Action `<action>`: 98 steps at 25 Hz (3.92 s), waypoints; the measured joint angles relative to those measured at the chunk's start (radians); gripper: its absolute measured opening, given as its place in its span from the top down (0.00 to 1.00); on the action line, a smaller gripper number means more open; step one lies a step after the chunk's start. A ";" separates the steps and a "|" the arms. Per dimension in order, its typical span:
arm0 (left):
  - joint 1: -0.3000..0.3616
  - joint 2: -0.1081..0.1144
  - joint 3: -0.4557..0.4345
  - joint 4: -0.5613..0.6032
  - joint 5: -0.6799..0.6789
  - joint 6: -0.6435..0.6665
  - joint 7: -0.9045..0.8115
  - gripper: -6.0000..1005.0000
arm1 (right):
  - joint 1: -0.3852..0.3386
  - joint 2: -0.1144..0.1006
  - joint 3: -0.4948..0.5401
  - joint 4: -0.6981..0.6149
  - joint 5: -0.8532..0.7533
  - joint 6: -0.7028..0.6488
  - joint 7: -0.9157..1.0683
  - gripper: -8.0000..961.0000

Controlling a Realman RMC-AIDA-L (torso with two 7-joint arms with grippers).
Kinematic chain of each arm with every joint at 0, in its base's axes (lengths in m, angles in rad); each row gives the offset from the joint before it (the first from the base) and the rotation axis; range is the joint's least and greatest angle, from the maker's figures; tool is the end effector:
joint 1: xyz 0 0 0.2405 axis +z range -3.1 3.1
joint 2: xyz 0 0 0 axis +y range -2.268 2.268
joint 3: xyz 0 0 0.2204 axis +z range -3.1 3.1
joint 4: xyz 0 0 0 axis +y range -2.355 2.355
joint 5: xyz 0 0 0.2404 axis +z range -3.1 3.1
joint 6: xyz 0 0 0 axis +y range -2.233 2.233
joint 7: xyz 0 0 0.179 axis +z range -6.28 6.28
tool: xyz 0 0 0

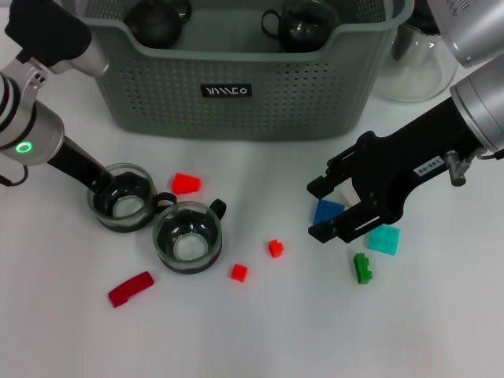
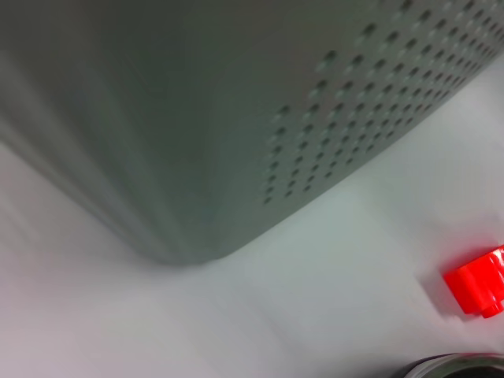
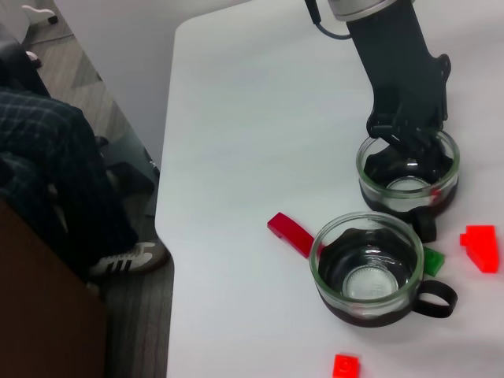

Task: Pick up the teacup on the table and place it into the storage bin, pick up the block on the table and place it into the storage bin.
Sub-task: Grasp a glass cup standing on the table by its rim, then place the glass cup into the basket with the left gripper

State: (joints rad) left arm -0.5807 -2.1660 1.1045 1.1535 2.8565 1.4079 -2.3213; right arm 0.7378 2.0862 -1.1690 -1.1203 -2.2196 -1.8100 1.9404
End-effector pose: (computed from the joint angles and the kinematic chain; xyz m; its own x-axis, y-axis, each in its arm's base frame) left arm -0.2528 0.3823 -0.0018 0.6619 0.7186 -0.2131 0.5341 -0.6517 -0.5386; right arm 0.1122 0.3400 -0.0231 0.9744 -0.2154 0.0645 -0.2223 -0.9659 0.1325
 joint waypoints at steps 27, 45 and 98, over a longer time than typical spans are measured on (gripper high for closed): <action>0.038 0.024 -0.388 0.386 -0.697 0.520 -0.026 0.95 | 0.011 -0.103 0.070 0.026 -0.076 -0.101 0.046 0.29; -0.420 0.127 -0.188 -0.102 -0.328 -0.100 -0.187 0.95 | 0.001 -0.119 0.133 0.029 -0.122 -0.168 0.087 0.29; -0.472 -0.004 -0.049 -0.401 -0.032 -0.574 -0.216 0.95 | 0.045 -0.072 0.135 0.068 -0.132 -0.085 0.027 0.29</action>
State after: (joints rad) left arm -1.0524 -2.1698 1.0558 0.7527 2.8243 0.8338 -2.5372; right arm 0.7823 2.0139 -1.0340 -1.0523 -2.3515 -1.8945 1.9674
